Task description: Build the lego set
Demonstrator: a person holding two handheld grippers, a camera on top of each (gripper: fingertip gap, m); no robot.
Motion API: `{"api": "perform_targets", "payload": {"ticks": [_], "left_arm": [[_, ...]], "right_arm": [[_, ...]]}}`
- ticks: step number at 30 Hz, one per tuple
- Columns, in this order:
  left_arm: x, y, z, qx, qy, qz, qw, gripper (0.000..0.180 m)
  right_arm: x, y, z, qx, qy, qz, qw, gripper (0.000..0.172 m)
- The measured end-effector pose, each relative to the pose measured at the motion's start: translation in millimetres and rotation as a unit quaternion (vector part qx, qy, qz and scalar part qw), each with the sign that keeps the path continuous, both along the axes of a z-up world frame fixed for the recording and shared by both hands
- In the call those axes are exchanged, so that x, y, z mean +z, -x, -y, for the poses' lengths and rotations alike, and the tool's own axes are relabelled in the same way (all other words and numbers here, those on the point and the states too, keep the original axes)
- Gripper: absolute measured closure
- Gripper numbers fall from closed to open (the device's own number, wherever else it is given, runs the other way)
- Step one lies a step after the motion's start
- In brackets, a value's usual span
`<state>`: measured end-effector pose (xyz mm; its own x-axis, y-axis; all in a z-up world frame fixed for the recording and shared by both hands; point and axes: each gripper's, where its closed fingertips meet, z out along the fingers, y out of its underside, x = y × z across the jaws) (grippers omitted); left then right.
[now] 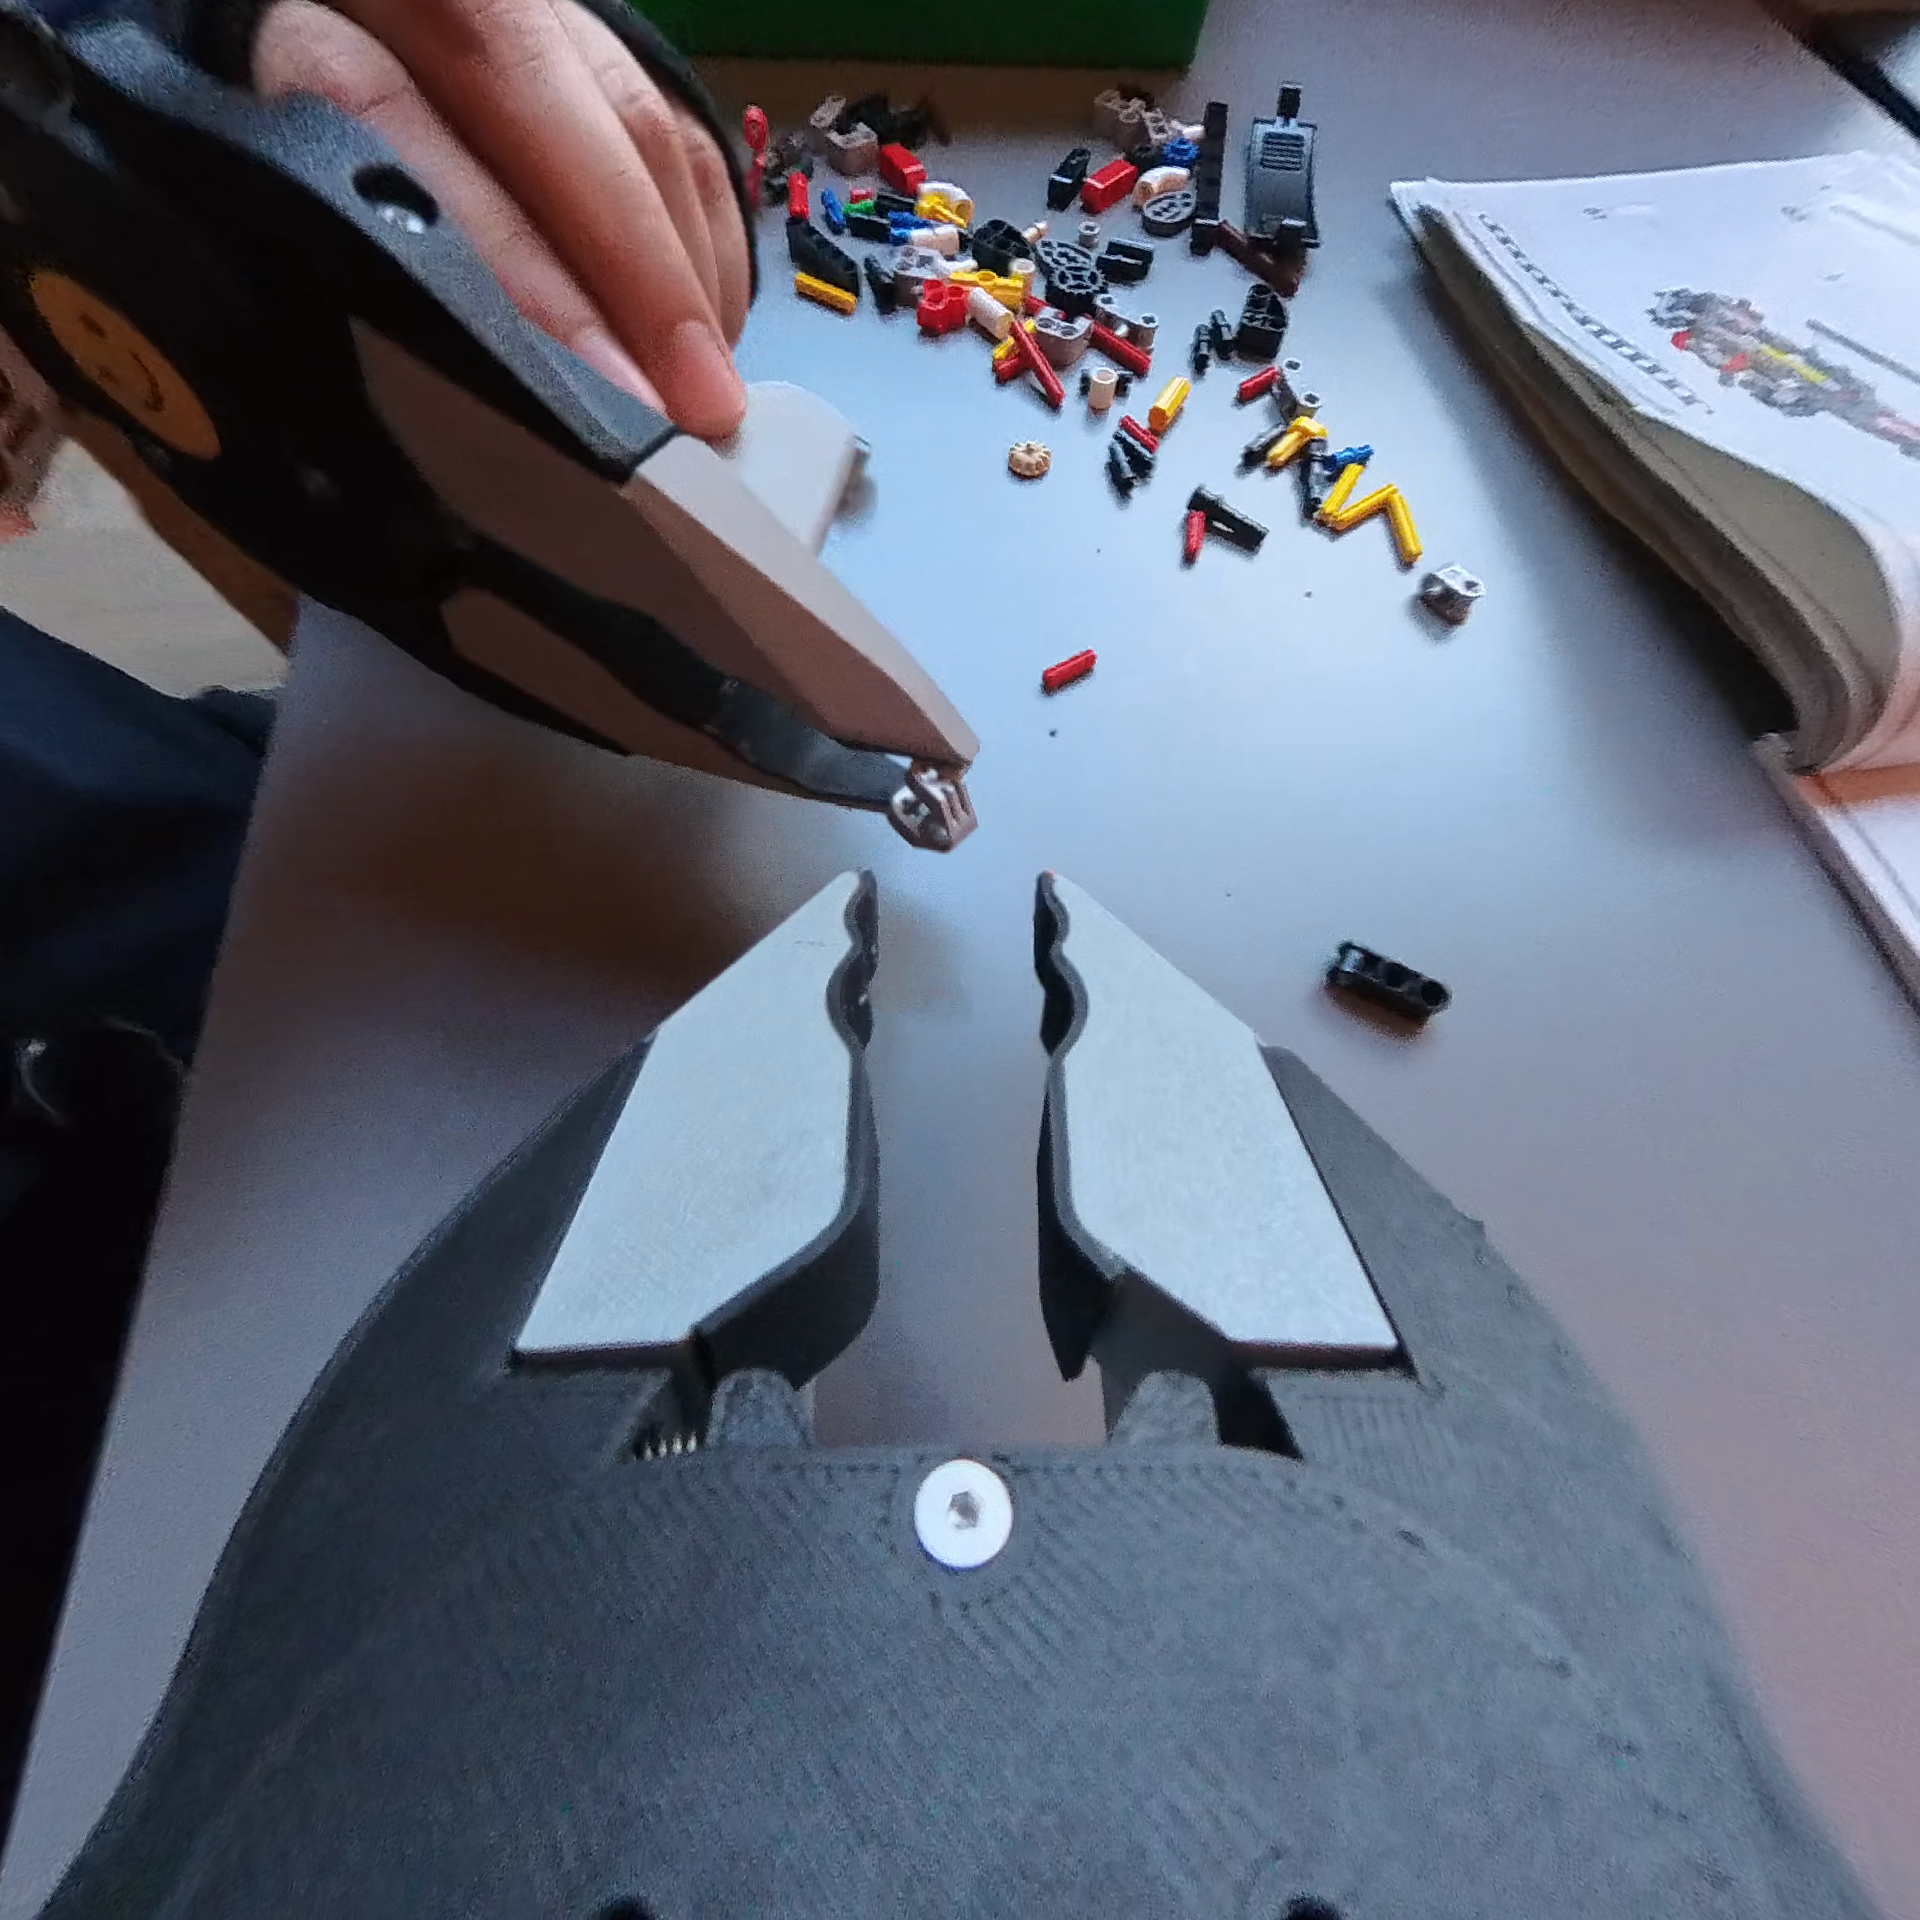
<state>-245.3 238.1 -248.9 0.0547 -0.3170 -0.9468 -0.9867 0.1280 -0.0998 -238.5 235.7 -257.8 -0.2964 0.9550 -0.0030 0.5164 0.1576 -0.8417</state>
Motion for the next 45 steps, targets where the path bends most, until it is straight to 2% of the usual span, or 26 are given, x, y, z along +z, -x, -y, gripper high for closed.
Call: {"api": "perform_targets", "payload": {"ticks": [3,6,10,14,17,21,24,29,38,39,41,45], "left_arm": [[-2.4,-3.9,1.8,-0.009,-0.002,0.001,1.0,0.166],[-7.3,-6.1,3.2,-0.015,0.001,-0.002,1.0,0.166],[-12.9,-8.3,4.3,-0.018,0.032,0.027,0.999,0.165],[-17.2,-10.4,8.0,-0.01,0.095,0.102,0.99,0.147],[-24.4,-12.8,17.4,-0.005,0.199,0.18,0.963,0.151],[-23.1,-6.1,8.1,0.04,0.254,0.256,0.932,0.138],[-25.7,-7.3,6.4,0.045,0.288,0.286,0.913,0.137],[-29.0,-8.5,8.8,0.047,0.31,0.303,0.9,0.147],[-34.6,-9.1,22.8,0.047,0.309,0.254,0.915,0.175],[-34.4,-10.0,22.9,0.047,0.31,0.254,0.915,0.175],[-29.1,-10.0,21.7,0.05,0.31,0.267,0.911,0.162],[-16.9,-8.3,21.4,0.042,0.338,0.325,0.882,0.152]], "right_arm": [[3.5,2.2,5.9,0.012,0.03,-0.007,0.999,0.154],[3.3,1.7,5.8,0.015,0.025,-0.007,1.0,0.167],[-2.0,1.8,6.1,0.016,0.022,0.01,1.0,0.167],[-7.0,0.0,3.5,0.014,-0.011,0.017,1.0,0.168],[-16.0,-3.6,1.9,0.02,-0.063,0.03,0.997,0.168],[-27.0,-6.1,5.9,0.043,-0.128,0.044,0.99,0.172],[-23.6,-5.9,6.8,0.044,-0.135,0.031,0.989,0.168],[-15.5,-7.8,-3.0,0.023,-0.117,0.021,0.993,0.162],[-9.6,-32.3,-48.3,-0.047,-0.124,0.039,0.99,0.16],[-8.5,-35.2,-52.5,-0.053,-0.12,0.038,0.991,0.159],[-7.6,-39.6,-57.5,-0.061,-0.111,0.038,0.991,0.159],[-6.9,-41.0,-56.8,-0.058,-0.101,0.036,0.993,0.159]]}}
